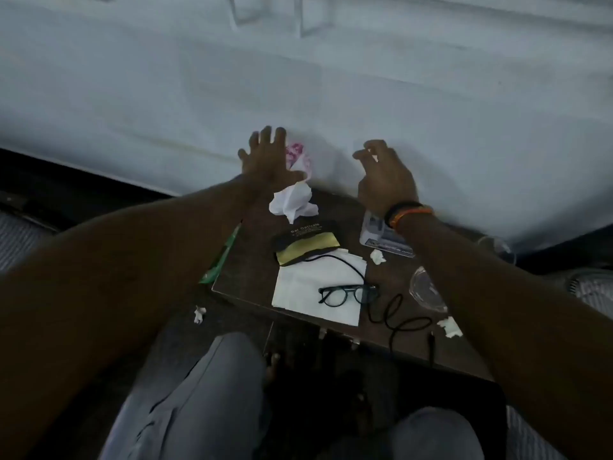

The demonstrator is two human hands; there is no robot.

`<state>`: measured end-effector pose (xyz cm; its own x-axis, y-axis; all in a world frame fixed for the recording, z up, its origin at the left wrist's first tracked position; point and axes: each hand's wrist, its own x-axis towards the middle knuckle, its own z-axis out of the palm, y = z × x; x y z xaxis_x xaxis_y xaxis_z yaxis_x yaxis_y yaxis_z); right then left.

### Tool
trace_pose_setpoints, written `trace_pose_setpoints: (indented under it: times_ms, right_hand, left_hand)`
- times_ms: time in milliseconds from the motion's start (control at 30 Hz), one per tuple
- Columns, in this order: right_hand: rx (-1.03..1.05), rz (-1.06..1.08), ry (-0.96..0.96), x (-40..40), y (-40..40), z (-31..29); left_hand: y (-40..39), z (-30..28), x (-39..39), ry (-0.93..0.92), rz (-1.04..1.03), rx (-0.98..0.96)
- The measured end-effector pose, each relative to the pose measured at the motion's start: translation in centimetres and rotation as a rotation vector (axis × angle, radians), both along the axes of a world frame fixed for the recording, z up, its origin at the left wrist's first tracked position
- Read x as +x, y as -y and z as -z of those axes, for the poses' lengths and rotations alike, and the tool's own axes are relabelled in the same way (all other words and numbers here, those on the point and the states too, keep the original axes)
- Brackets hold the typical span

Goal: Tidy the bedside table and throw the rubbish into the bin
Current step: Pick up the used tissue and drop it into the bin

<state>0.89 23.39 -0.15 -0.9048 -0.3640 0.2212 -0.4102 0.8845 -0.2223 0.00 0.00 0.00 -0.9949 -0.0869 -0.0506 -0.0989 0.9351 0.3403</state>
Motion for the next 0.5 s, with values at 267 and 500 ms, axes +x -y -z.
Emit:
trace_pose_setpoints:
  times_ms: [267,500]
  right_hand:
    - [-0.036,0.017,-0.051,2.5,0.4,2.8]
    - [-0.049,0.081,-0.118,4.8,-1.3,0.2]
  left_hand:
    - [-0.8,5.0,1.0,0.148,-0.018,0.145]
    - [-1.5,5.0,3.2,-0.083,-0.076,0.126]
